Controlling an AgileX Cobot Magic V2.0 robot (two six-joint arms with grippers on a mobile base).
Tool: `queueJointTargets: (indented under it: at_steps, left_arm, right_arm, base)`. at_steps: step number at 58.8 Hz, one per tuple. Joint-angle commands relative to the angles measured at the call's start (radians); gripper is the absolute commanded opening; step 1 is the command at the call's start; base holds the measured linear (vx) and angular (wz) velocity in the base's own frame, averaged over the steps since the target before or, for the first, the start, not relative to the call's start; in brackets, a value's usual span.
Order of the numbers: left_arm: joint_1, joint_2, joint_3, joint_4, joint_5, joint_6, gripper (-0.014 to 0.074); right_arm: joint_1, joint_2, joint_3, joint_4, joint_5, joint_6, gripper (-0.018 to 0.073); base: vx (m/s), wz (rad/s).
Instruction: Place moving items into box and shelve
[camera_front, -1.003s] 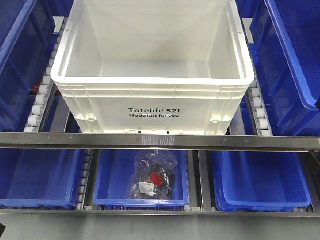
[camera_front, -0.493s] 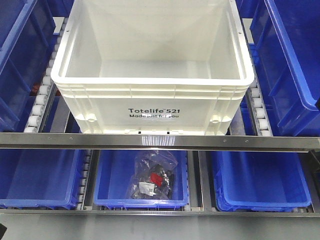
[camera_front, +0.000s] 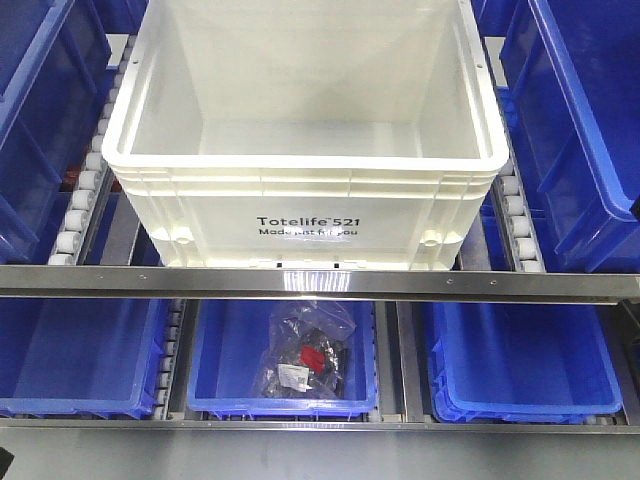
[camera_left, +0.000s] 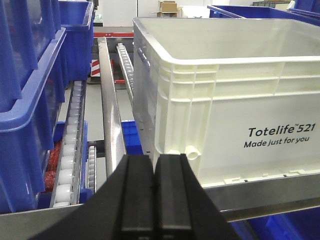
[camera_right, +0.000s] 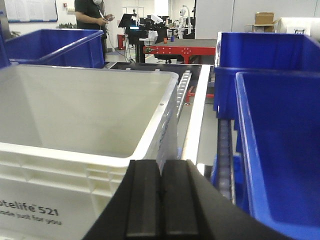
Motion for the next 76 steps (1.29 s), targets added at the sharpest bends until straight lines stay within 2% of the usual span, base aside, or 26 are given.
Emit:
queueJointTargets:
  at_steps: [1, 7, 15, 18, 26, 76]
  left_arm:
    - [0.002, -0.005, 0.02, 0.001, -0.081, -0.007, -0.0022]
    - [0.002, -0.005, 0.02, 0.001, -0.081, -0.007, -0.0022]
    - [0.002, -0.005, 0.02, 0.001, -0.081, -0.007, -0.0022]
    - [0.002, -0.005, 0.02, 0.001, -0.081, -0.007, -0.0022]
    - [0.002, -0.005, 0.02, 0.001, -0.081, -0.007, -0.0022]
    - [0.002, -0.005, 0.02, 0.001, -0.081, -0.007, -0.0022]
  right_arm:
    - [0.002, -0.044, 0.031, -0.005, -0.085, 0.111, -0.0015]
    - [0.002, -0.213, 0.184, -0.009, -0.103, 0.198, -0.0015]
    - [0.0, -0.427, 0.339, -0.008, -0.104, 0.195, -0.0015]
    - [0.0, -0.478, 0.343, -0.01, -0.028, 0.186, -0.0015]
    - [0.0, -0.463, 0.342, -0.008, 0.041, 0.165, -0.0015]
    - [0.0, -0.466, 0.342, -0.007, 0.043, 0.17, -0.0015]
  base:
    - [0.0, 0.0]
    - [0.0, 0.0]
    - [0.0, 0.0]
    - [0.0, 0.0]
    - [0.0, 0.0]
    - [0.0, 0.0]
